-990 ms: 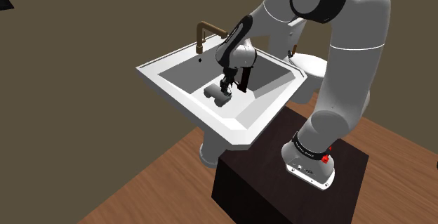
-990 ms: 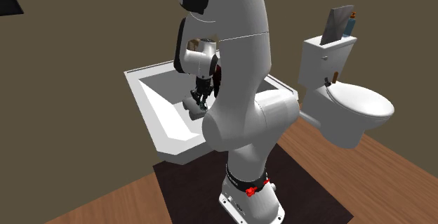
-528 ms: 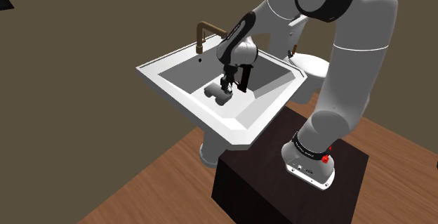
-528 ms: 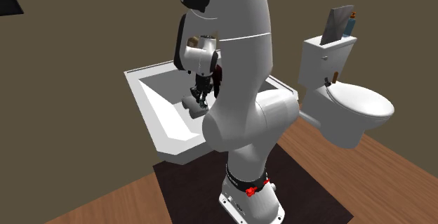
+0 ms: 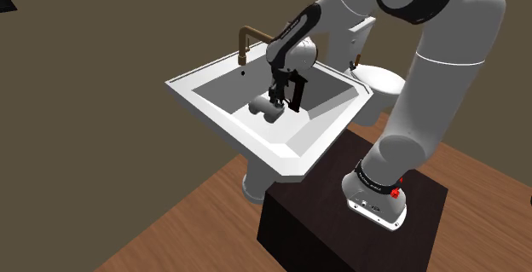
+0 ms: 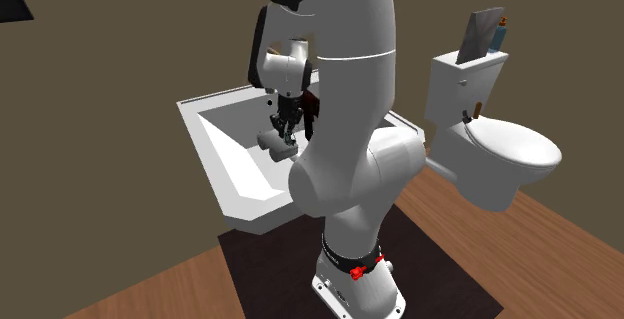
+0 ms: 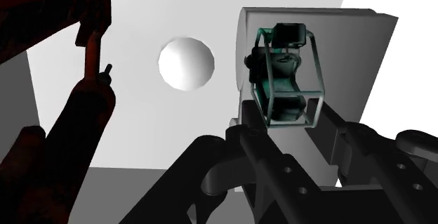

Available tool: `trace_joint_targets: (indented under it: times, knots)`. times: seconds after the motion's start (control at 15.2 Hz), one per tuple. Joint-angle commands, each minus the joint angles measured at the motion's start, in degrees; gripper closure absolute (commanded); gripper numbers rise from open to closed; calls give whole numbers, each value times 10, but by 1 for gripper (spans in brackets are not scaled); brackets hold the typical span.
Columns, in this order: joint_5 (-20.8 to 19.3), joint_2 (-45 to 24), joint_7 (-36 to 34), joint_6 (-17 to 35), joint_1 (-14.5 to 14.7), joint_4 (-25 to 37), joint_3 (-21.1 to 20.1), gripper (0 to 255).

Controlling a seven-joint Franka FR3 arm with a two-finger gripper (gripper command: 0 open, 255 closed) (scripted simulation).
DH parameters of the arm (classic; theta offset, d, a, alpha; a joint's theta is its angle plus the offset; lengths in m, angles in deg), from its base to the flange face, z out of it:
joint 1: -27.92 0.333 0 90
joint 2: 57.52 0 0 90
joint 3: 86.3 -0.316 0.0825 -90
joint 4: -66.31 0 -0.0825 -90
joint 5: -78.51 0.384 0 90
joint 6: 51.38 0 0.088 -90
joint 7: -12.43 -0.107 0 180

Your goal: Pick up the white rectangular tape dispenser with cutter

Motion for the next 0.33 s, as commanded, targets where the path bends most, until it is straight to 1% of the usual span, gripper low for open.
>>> trace_joint_targets:
  times: [0.0,0.13,0.26]
  knots:
    - [-11,14,-9,-14,2,1,4,255]
    - [-21,28,-18,-27,4,1,8,255]
    - [-21,29,-19,-28,4,1,8,255]
